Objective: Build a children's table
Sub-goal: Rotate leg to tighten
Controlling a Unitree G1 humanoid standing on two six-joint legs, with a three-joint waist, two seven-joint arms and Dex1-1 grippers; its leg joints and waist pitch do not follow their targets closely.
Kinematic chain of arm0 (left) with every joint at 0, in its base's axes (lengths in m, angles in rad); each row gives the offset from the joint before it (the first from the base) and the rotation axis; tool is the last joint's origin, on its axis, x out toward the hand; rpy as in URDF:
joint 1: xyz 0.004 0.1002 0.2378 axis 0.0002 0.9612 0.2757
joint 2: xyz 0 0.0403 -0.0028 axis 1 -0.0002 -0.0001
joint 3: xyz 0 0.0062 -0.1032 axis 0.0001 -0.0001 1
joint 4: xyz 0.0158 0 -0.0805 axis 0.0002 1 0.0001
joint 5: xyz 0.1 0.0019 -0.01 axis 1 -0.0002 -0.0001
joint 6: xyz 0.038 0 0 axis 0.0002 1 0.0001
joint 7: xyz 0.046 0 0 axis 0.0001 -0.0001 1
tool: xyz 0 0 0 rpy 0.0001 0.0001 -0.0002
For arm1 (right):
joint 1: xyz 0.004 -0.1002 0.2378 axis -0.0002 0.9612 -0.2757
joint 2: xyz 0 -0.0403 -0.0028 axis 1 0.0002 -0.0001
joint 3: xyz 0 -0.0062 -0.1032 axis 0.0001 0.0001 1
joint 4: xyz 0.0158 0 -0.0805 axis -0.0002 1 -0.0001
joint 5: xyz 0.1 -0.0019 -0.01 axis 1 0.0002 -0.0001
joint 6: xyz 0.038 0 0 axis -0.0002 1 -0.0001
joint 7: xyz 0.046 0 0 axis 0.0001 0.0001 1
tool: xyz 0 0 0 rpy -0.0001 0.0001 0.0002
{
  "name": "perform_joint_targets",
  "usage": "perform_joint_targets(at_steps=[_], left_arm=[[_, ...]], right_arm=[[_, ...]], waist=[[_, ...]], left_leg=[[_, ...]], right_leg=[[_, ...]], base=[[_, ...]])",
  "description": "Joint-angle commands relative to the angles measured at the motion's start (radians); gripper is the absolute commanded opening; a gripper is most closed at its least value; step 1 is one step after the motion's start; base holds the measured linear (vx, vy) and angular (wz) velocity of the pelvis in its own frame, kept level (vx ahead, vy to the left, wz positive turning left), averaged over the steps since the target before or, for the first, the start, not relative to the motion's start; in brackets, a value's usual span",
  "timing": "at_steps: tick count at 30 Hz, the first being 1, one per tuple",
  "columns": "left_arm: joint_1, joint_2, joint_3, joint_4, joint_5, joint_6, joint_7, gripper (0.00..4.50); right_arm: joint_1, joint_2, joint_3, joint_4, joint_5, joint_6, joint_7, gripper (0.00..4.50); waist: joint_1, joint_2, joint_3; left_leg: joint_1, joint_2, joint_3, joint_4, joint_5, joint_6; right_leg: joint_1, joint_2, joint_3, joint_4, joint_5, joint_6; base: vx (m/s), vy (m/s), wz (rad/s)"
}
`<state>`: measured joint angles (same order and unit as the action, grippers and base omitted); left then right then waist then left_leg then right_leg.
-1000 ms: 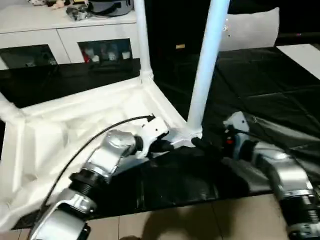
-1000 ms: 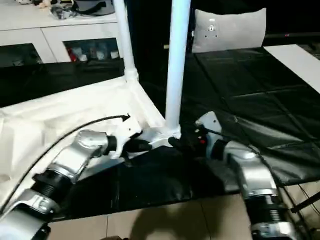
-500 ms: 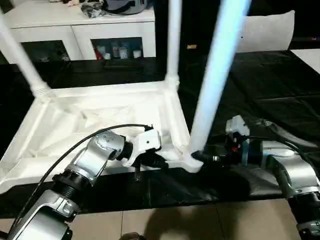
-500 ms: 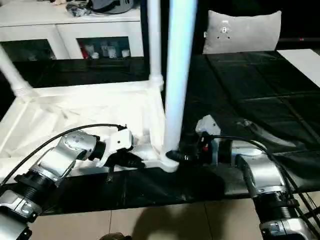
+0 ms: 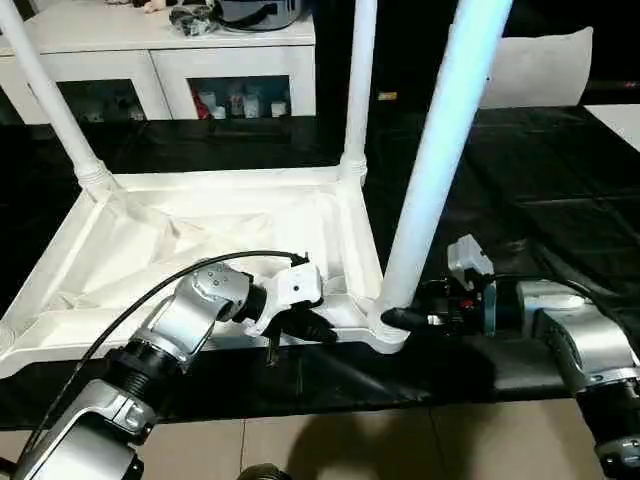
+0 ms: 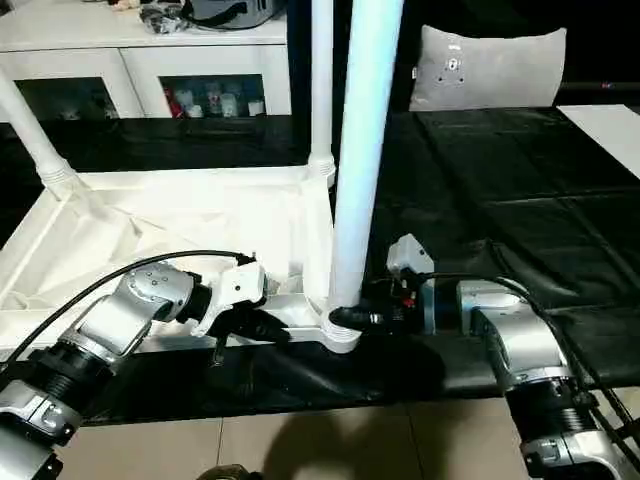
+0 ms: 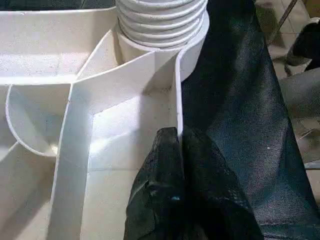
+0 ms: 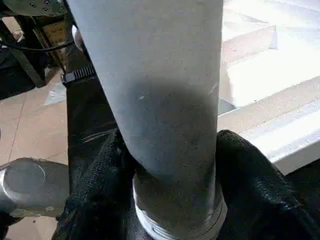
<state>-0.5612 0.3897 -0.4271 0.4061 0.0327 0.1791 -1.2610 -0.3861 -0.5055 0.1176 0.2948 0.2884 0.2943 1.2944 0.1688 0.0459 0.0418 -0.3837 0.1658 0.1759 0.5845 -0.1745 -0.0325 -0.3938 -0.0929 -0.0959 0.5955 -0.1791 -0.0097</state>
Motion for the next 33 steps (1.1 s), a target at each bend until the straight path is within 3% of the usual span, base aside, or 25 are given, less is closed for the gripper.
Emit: perform_joint_targets(at_steps=[1,5,8,10,11,13,14,15,16,18,19,21,22,23,24,27,28,30,33], left_arm=[[0.017,0.0,-0.043,0.013,0.011,0.015,-0.032,0.0],[0.021,-0.007,-0.038,0.009,0.001,0.028,-0.03,0.0],[0.018,-0.032,-0.015,0.006,-0.007,0.08,0.015,0.0],[0.007,-0.068,0.018,0.015,-0.018,0.131,0.082,0.0],[0.005,-0.077,0.027,0.017,-0.021,0.143,0.098,0.0],[0.0,-0.092,0.039,0.018,-0.025,0.163,0.126,0.0],[-0.003,-0.108,0.049,0.018,-0.028,0.183,0.15,0.0],[-0.015,-0.156,0.078,0.02,-0.037,0.242,0.23,0.0],[-0.018,-0.169,0.084,0.022,-0.037,0.254,0.251,0.0],[-0.034,-0.222,0.109,0.038,-0.026,0.294,0.348,0.0],[-0.034,-0.222,0.109,0.038,-0.026,0.294,0.348,0.0],[-0.049,-0.274,0.135,0.062,-0.01,0.304,0.45,0.0],[-0.056,-0.299,0.149,0.073,-0.006,0.306,0.499,0.0],[-0.056,-0.304,0.149,0.073,-0.005,0.306,0.505,0.0],[-0.057,-0.321,0.152,0.072,-0.003,0.305,0.526,0.0],[-0.057,-0.335,0.154,0.067,-0.001,0.31,0.543,0.0],[-0.05,-0.34,0.143,0.057,0.007,0.304,0.542,0.0],[-0.045,-0.325,0.123,0.056,0.025,0.282,0.535,0.0],[-0.042,-0.298,0.115,0.055,0.03,0.264,0.513,0.0]], right_arm=[[0.001,-0.001,0.009,-0.003,0.023,0.027,0.027,2.1],[0.016,0.003,0.011,-0.02,0.029,0.046,0.018,2.07],[0.034,0.039,-0.005,-0.044,0.019,0.104,-0.1,2.05],[0.032,0.086,-0.013,-0.037,-0.028,0.122,-0.238,2.05],[0.031,0.098,-0.015,-0.035,-0.04,0.126,-0.271,2.05],[0.025,0.124,-0.023,-0.026,-0.057,0.14,-0.334,2.04],[0.019,0.146,-0.034,-0.019,-0.063,0.157,-0.382,2.04],[-0.001,0.215,-0.067,0.005,-0.084,0.204,-0.532,2.03],[-0.006,0.231,-0.074,0.012,-0.09,0.213,-0.568,2.01],[-0.025,0.295,-0.107,0.035,-0.113,0.248,-0.717,2.01],[-0.025,0.295,-0.107,0.035,-0.113,0.248,-0.717,2.01],[-0.033,0.334,-0.131,0.06,-0.127,0.224,-0.815,2.01],[-0.037,0.349,-0.139,0.074,-0.134,0.199,-0.855,2.01],[-0.037,0.353,-0.141,0.077,-0.133,0.194,-0.861,2.01],[-0.037,0.364,-0.149,0.085,-0.13,0.175,-0.878,2.01],[-0.037,0.377,-0.157,0.088,-0.129,0.165,-0.897,2.69],[-0.031,0.393,-0.161,0.081,-0.134,0.154,-0.909,2.74],[-0.019,0.405,-0.164,0.061,-0.132,0.14,-0.907,2.98],[-0.009,0.391,-0.163,0.038,-0.124,0.131,-0.882,3.13]], waist=[[-0.003,-0.018,-0.061],[-0.002,-0.019,-0.062],[-0.003,-0.017,-0.06],[-0.009,-0.011,-0.055],[-0.015,-0.016,-0.05],[-0.025,-0.01,-0.041],[-0.036,-0.014,-0.037],[-0.045,-0.005,-0.037],[-0.057,-0.009,-0.038],[-0.075,0.002,-0.038],[-0.086,-0.002,-0.038],[-0.096,0.004,-0.041],[-0.098,0.001,-0.04],[-0.099,-0.001,-0.04],[-0.103,0.001,-0.041],[-0.102,-0.002,-0.041],[-0.101,0.006,-0.042],[-0.096,0.002,-0.044],[-0.086,0.007,-0.048]], left_leg=[[0.017,0.074,-0.023,-0.068,-0.204,0.058],[0.019,0.075,-0.024,-0.069,-0.216,0.051],[0.019,0.075,-0.025,-0.071,-0.221,0.046],[0.022,0.074,-0.026,-0.075,-0.26,0.022],[0.025,0.069,-0.028,-0.078,-0.312,0.004],[0.03,0.067,-0.036,-0.084,-0.387,-0.017],[0.042,0.065,-0.039,-0.084,-0.448,-0.033],[0.04,0.064,-0.044,-0.087,-0.474,-0.046],[0.037,0.063,-0.05,-0.09,-0.487,-0.062],[0.039,0.061,-0.055,-0.091,-0.525,-0.072],[0.043,0.059,-0.056,-0.09,-0.541,-0.07],[0.029,0.059,-0.058,-0.095,-0.528,-0.061],[0.03,0.06,-0.057,-0.095,-0.527,-0.059],[0.04,0.058,-0.054,-0.09,-0.535,-0.058],[0.038,0.056,-0.052,-0.091,-0.53,-0.05],[0.035,0.055,-0.046,-0.091,-0.494,-0.027],[0.036,0.056,-0.046,-0.09,-0.486,-0.027],[0.033,0.057,-0.041,-0.092,-0.449,-0.018],[0.029,0.061,-0.038,-0.092,-0.396,-0.008]], right_leg=[[0.042,-0.081,0.056,-0.07,-0.271,-0.196],[0.041,-0.081,0.056,-0.07,-0.272,-0.197],[0.042,-0.082,0.057,-0.071,-0.275,-0.196],[0.037,-0.082,0.057,-0.076,-0.325,-0.19],[0.039,-0.085,0.054,-0.088,-0.412,-0.167],[0.037,-0.088,0.05,-0.102,-0.544,-0.124],[0.03,-0.087,0.047,-0.115,-0.618,-0.096],[0.032,-0.087,0.046,-0.115,-0.637,-0.084],[0.033,-0.085,0.04,-0.115,-0.63,-0.082],[0.032,-0.083,0.035,-0.117,-0.627,-0.071],[0.031,-0.082,0.031,-0.124,-0.624,-0.065],[0.041,-0.084,0.031,-0.12,-0.582,-0.067],[0.038,-0.082,0.031,-0.125,-0.575,-0.066],[0.028,-0.082,0.031,-0.13,-0.571,-0.072],[0.031,-0.082,0.034,-0.129,-0.554,-0.079],[0.031,-0.08,0.039,-0.128,-0.518,-0.093],[0.032,-0.08,0.04,-0.126,-0.509,-0.098],[0.034,-0.078,0.045,-0.121,-0.449,-0.12],[0.04,-0.078,0.05,-0.111,-0.378,-0.14]], base=[[0.0,0.0,0.0],[0.0,0.0,0.0],[0.0,0.0,0.0],[0.0,0.0,0.0],[0.0,0.0,0.0],[0.0,0.0,0.0],[0.0,0.0,0.0],[0.0,0.0,0.0],[0.0,0.0,0.0],[0.0,0.0,0.0],[0.0,0.0,0.0],[0.0,0.0,0.0],[0.0,0.0,0.0],[0.0,0.0,0.0],[0.0,0.0,0.0],[0.0,0.0,0.0],[0.0,0.0,0.0],[0.0,0.0,0.0],[0.0,0.0,0.0]])
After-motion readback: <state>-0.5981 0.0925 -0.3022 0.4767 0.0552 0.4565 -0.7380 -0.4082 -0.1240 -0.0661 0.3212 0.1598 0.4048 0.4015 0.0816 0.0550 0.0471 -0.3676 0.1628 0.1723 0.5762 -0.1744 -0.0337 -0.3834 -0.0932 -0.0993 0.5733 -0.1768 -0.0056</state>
